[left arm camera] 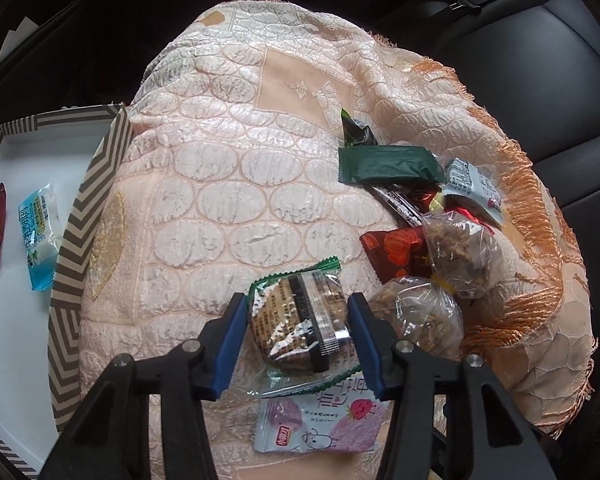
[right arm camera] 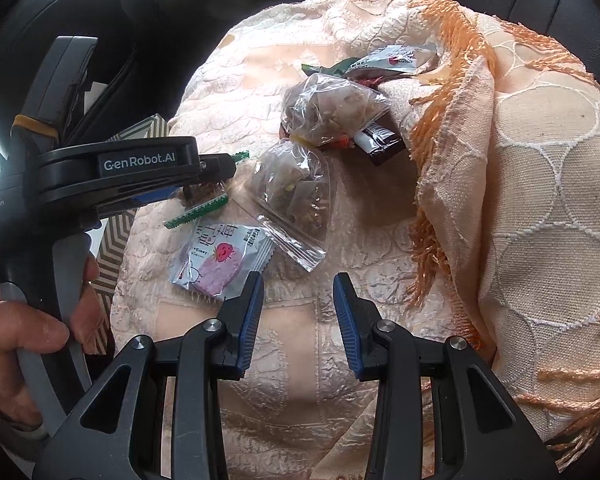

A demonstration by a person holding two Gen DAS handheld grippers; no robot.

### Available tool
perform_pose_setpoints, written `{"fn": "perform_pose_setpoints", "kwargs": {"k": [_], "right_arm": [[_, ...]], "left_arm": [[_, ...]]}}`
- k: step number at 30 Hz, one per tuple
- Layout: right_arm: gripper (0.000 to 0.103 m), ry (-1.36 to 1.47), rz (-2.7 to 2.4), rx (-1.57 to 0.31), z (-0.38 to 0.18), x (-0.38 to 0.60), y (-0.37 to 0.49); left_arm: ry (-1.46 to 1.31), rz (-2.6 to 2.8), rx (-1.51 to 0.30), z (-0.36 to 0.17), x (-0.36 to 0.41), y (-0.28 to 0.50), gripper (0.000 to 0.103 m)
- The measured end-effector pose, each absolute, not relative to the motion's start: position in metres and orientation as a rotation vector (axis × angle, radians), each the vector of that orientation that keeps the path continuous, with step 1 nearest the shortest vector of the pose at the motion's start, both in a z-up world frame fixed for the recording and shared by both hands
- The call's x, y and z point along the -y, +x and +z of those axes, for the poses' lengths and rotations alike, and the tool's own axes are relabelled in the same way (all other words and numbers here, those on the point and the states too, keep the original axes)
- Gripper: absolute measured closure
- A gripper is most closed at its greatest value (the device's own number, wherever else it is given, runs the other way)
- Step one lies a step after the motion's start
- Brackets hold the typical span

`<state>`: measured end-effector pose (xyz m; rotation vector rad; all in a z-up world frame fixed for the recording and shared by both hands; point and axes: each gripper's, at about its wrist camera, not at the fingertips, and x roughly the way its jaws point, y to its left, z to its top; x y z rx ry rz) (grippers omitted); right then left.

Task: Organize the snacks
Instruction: 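Grasp the cookie packet with the left gripper while the right gripper grasps the pink strawberry packet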

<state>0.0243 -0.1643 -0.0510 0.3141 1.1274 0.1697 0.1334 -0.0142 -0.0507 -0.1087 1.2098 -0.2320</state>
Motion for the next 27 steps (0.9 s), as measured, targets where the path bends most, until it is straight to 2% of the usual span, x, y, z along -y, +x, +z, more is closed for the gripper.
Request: {"fn": "perform_pose_setpoints", "kwargs": {"k": [8, 10, 11, 19, 27], "right_arm": [[0.066, 0.176, 0.377, -1.097, -0.040, 0.125, 0.033], [0.042, 0.077, 0.427, -1.085, -0.036, 0.110, 0.037], [0.040, 0.030, 0.446, -1.077, -0.035, 0.103, 0.039], [0.040, -0.298, 0.644, -1.134, -0.043, 0.061, 0.068], [0.040, -0.452, 0.736, -1.175, -0.056, 0.052, 0.075]], "left_arm": [[-0.053, -0.200, -1.173, -0.038, -0.014, 0.121, 0.050], [-0.037, -0.180, -1.155, -0.033, -0.024, 0.118, 0.050], [-0.033, -0.174, -1.148, -0.031, -0.029, 0.117, 0.050], [0.003, -0.142, -1.123, -0.022, -0.061, 0.101, 0.050], [0.023, -0.130, -1.121, -0.022, -0.072, 0.094, 0.050]]}}
